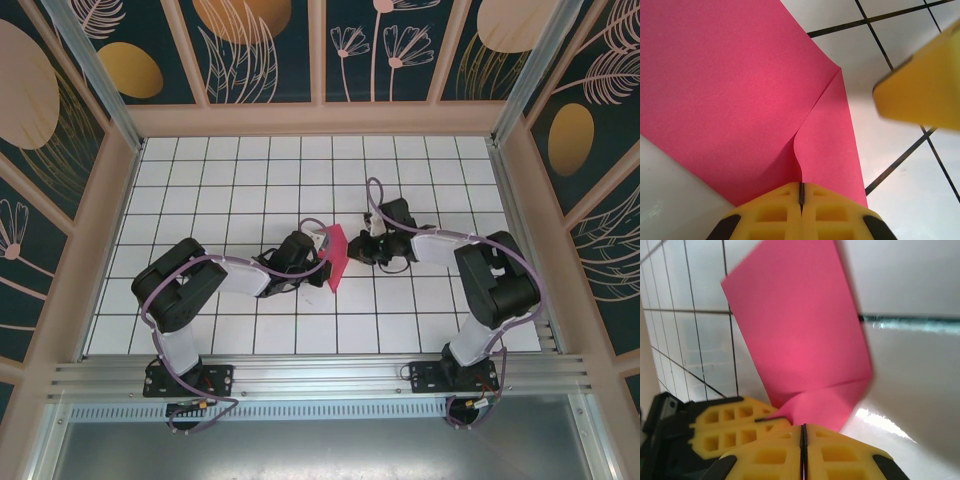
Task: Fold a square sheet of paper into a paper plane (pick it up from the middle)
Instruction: Third fold the triangle at the center of the table.
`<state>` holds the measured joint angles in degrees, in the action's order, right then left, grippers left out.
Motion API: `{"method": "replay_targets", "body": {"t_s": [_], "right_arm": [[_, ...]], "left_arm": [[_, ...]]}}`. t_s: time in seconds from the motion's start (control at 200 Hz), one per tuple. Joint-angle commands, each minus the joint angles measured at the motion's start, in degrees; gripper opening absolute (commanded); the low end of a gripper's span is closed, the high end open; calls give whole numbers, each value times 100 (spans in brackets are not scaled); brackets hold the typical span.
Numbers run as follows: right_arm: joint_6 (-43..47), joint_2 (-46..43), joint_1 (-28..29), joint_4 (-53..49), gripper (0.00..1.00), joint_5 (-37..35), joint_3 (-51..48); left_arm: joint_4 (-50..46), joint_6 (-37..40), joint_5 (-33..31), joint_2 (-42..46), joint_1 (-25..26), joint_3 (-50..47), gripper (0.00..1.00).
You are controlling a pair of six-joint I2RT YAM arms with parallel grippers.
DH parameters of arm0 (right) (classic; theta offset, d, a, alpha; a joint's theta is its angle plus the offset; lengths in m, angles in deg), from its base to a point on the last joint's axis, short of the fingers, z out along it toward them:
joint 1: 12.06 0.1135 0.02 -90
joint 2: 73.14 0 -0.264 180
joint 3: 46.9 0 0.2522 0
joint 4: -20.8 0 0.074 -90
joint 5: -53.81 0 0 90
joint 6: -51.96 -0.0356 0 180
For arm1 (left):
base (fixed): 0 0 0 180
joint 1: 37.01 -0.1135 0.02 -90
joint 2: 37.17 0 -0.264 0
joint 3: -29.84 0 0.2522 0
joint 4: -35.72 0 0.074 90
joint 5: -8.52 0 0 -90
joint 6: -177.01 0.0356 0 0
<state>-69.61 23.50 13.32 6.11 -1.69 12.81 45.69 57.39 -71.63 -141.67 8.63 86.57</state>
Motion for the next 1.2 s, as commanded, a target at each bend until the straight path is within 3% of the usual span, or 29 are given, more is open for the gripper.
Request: {"method": "replay_targets", "body": {"t_s": [0.0,0.35,0.816,1.191], "right_arm": [[-232,94,163,302,12,165,-156],[-24,715,230,114,11,-207,-170],[-367,-197,325,508,12,534,-491],[-377,467,476,493,12,152,-561]], "left_arm": [[-234,19,-10,-34,-41,-67,0],[-256,34,-44,-34,-39,-90,0],[-232,11,-48,-34,-45,-116,0],[-246,10,-44,-43,-40,-105,0]]}}
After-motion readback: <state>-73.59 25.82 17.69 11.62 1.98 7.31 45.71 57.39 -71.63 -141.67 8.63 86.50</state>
